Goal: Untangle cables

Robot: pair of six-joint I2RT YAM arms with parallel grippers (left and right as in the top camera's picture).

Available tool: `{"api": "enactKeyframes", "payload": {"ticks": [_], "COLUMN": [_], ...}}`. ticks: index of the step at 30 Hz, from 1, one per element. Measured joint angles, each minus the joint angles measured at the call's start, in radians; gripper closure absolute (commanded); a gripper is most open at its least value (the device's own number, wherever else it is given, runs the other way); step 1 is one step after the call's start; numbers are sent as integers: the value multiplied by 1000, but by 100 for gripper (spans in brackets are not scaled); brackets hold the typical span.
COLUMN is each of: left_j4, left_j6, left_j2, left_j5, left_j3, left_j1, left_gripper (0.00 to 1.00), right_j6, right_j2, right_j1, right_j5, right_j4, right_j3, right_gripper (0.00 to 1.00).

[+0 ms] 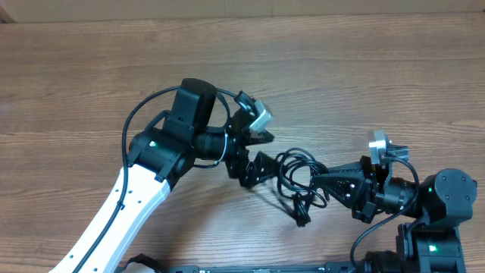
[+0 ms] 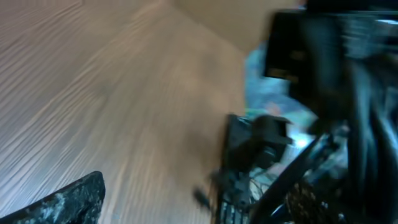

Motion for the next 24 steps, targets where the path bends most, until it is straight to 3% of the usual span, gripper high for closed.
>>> {"api": "enactKeyframes", "payload": {"ticks": [3,10,14,24], "left_j4": [0,0,0,0], "left_j6": [87,160,183,11], "left_j2": [0,0,0,0], "left_j5": [95,180,203,87], "left_j3": [0,0,0,0], "left_j1": [-1,-1,-1,85], "left_gripper": [9,17,0,0], "right_j6": [1,0,0,0], "right_j2": [0,0,0,0], "right_j1": [0,0,0,0], "right_j5": [0,-1,-1,6], "right_j4": [0,0,0,-1], "right_j3": [0,0,0,0], "right_gripper": [96,96,96,96]}}
